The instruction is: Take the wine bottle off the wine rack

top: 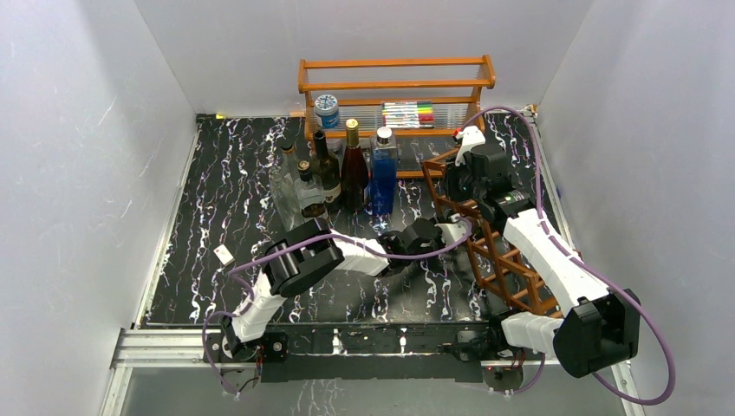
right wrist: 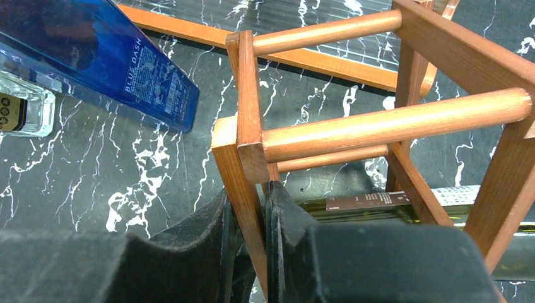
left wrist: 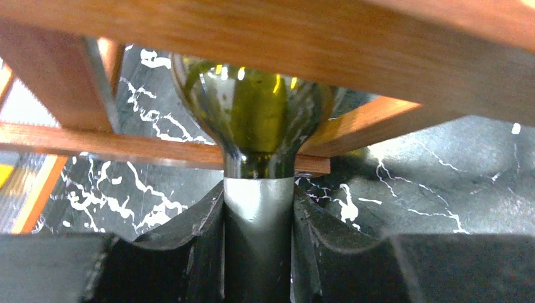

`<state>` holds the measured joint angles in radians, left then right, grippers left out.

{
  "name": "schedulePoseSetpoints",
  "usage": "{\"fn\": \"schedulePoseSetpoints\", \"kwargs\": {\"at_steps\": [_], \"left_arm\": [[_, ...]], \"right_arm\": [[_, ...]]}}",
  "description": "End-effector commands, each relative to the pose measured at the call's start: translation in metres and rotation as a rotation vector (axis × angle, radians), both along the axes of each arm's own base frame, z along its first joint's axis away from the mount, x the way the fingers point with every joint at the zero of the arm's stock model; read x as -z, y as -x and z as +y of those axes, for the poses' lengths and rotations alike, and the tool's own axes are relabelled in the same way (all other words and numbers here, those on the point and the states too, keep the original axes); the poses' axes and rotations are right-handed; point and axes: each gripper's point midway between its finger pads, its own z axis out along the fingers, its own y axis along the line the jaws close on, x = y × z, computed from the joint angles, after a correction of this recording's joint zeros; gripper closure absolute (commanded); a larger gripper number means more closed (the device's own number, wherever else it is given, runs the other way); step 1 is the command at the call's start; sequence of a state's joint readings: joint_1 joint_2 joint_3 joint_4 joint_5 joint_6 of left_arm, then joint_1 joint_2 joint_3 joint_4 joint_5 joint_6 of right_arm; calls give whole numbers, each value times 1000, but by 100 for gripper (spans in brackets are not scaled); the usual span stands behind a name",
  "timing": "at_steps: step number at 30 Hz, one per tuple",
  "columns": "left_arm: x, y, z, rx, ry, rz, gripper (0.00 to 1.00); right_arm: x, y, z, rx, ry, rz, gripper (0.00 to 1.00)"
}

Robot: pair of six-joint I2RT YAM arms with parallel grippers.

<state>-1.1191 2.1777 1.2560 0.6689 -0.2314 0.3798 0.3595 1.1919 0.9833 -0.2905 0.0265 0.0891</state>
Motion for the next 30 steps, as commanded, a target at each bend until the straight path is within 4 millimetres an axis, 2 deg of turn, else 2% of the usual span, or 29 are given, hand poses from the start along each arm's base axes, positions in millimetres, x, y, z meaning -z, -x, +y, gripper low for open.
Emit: {"fn": "schedulePoseSetpoints", "kwargs": {"at_steps": [1,3,7,10,13,17,25,30], "left_arm": [[-29,-4,-7,2,42,-15,83],[-31,-1,-2,0,38,-4,91],[-39,8,10,-5,44,25,100],[-45,11,19,-26,51,51,100],[-53,9,33,-123,92,85,100],[-56,22,46,-127,145,143,100],[-54,40,78,-171,111,222,100],[-64,59,99,-160,133,273,100]], "right_arm": [[-7,-7,-5,59,-18,-28,90],[-9,-9,-9,77,-7,-38,94],[-13,-12,-21,119,39,-69,99],[-15,-15,-31,144,89,-96,100],[-18,-17,-37,166,114,-116,100],[-24,-20,-46,197,145,-141,100],[-37,-24,-66,229,263,-209,100],[-45,-27,-82,264,329,-242,100]]}}
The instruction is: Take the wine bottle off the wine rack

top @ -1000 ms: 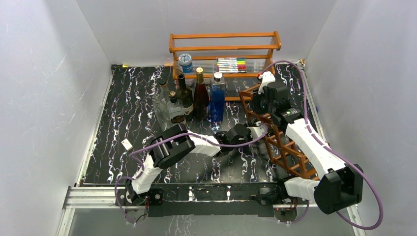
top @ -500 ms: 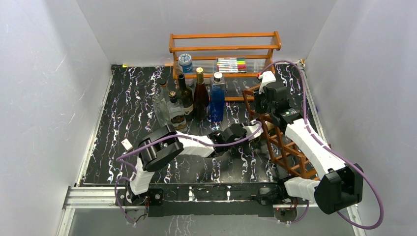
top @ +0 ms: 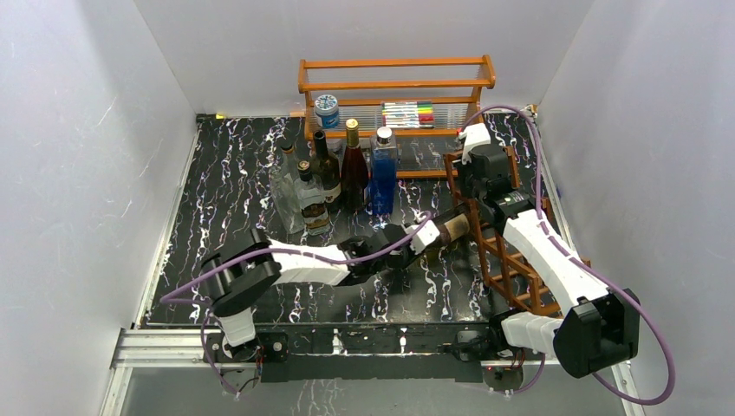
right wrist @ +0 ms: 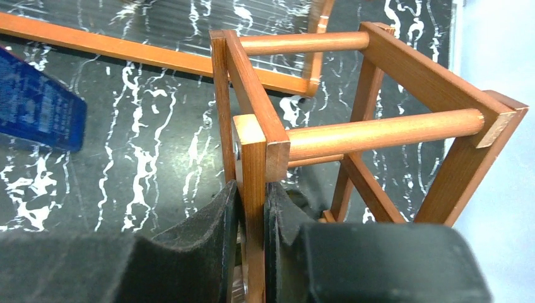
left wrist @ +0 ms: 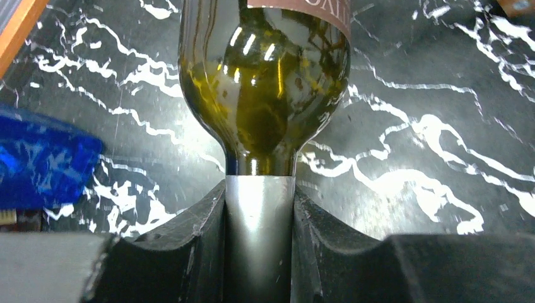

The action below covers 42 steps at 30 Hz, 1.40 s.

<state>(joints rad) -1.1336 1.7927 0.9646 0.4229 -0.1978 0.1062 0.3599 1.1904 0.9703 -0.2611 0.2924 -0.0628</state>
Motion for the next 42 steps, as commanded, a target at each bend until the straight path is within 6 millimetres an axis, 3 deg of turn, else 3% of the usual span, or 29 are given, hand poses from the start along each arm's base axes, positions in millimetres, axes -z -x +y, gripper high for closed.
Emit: {"fn": "schedulePoseSetpoints", "kwargs": {"at_steps": [1,7,11,17,22,24,28,30,36,42], "left_arm": [[-40,1,24,-89,103,19,100],[-45,33,41,-47,107,160,100],[-51,42,60,-83,127,191,100],[-57,63,81,-149,120,331,100],[-72,74,96,-192,159,384,100],[-75,79,101,-193,163,399,100],[-76,87,107,-179,151,421,100],[-76,87,108,-183,141,423,100],[-80,88,107,-179,126,433,100],[-77,88,106,-199,120,455,100]], "right_arm": [[-44,-10,-32,90,102,-162,100],[-37,-17,-34,16,207,-165,100],[-27,-23,-29,-71,272,-144,100],[-36,-25,-35,-99,289,-196,100],[-36,-21,-24,-124,169,-204,100],[-31,-19,-19,-119,102,-185,93],[-20,-16,-23,-56,42,-131,90],[-16,-16,-31,6,28,-105,81],[-21,-6,-34,60,-2,-3,28],[-56,17,-34,57,-39,33,13]]}}
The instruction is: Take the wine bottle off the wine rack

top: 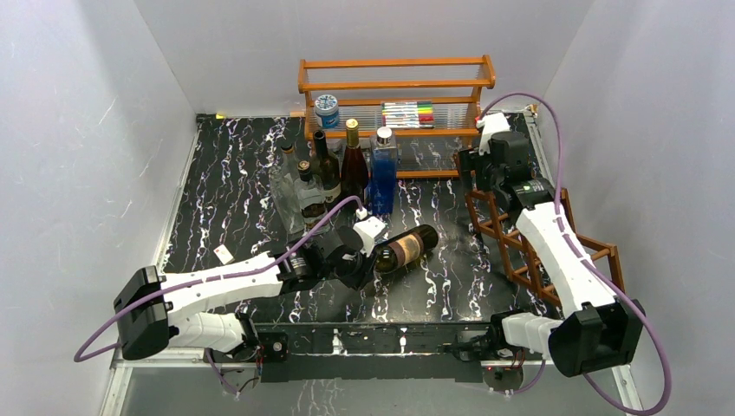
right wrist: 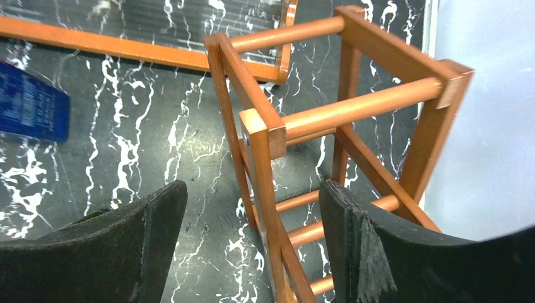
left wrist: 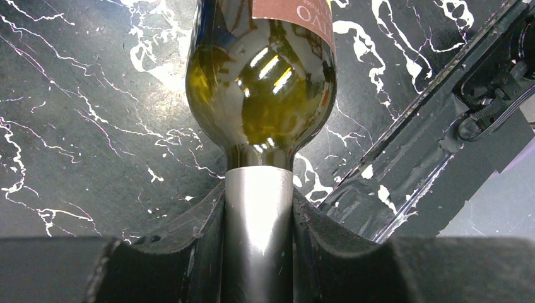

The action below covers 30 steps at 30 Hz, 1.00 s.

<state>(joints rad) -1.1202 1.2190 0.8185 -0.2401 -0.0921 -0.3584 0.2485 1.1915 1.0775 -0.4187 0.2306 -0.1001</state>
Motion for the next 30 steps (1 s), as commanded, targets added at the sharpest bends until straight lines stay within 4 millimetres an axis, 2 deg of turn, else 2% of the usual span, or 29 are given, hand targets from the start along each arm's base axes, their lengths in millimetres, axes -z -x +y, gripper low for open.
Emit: {"fn": "schedulePoseSetpoints", "kwargs": {"at_steps": [1,3,5,7,10,12,15,18,20,22,26,28,30], "left_arm": [[-29,-3,-13,-11,89,-6,100],[-28,-1,-10,-21,105,1,100],[-27,1,-6,-34,120,3,100],[-27,1,0,-53,125,-3,100],[-28,1,9,-70,113,-13,100],[-30,1,13,-78,107,-20,100],[-30,3,19,-80,99,-21,100],[-29,7,25,-55,81,-23,100],[-29,9,29,-45,74,-25,100],[-30,12,32,-41,76,-23,100],[-36,14,37,-48,94,-27,100],[-39,15,39,-48,100,-30,100],[-40,16,40,-47,100,-32,100]], "right_arm": [[-48,19,2,-3,-60,-35,11],[-62,28,8,-53,-76,-47,3],[-74,36,17,-105,-99,-79,2],[-91,50,44,-249,-157,-140,2],[-117,81,83,-497,-272,-259,2],[-134,103,98,-627,-324,-332,2],[-141,132,117,-820,-348,-392,2],[-115,158,141,-1045,-383,-326,2],[-98,166,153,-1115,-412,-282,2],[-71,174,162,-1136,-419,-212,2],[-12,195,187,-1173,-369,-54,2],[23,213,201,-1200,-297,30,2],[56,224,205,-1195,-213,98,2]]}}
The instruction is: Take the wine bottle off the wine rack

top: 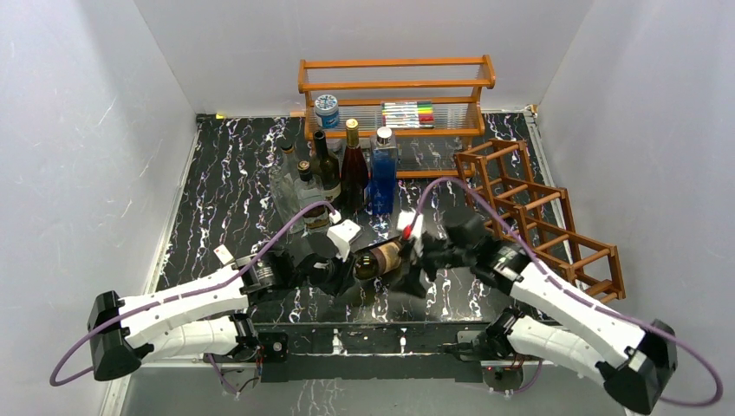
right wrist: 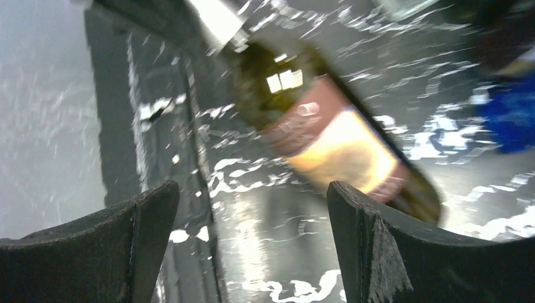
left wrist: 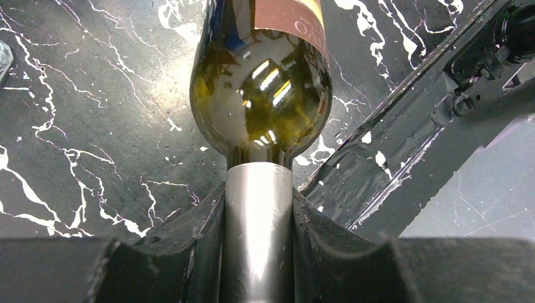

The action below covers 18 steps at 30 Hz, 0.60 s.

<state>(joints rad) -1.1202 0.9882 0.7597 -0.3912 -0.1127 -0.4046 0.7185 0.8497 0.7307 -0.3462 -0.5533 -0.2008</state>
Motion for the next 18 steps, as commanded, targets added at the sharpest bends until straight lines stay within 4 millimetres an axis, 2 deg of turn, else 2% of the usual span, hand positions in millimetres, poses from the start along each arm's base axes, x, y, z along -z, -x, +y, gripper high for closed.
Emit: {"fn": "schedulePoseSetpoints", "kwargs": {"at_steps": [1,2,4,9,14,18], "left_arm": [[-21,-2,-2,1,66,-38,100],[-21,-2,-1,2,64,-35,100],[-22,0,-1,11,60,-27,100],[-25,4,-3,37,58,-14,100],[-31,4,-4,37,60,-18,100],[-33,3,-1,26,60,-23,100]], "right_arm": [[50,17,12,-21,163,-50,2],[68,20,13,-33,215,-28,2],[87,25,16,-45,293,-21,2],[114,34,16,-68,398,-25,2],[124,31,11,-37,455,-63,2],[112,34,5,-30,392,-92,2]]}}
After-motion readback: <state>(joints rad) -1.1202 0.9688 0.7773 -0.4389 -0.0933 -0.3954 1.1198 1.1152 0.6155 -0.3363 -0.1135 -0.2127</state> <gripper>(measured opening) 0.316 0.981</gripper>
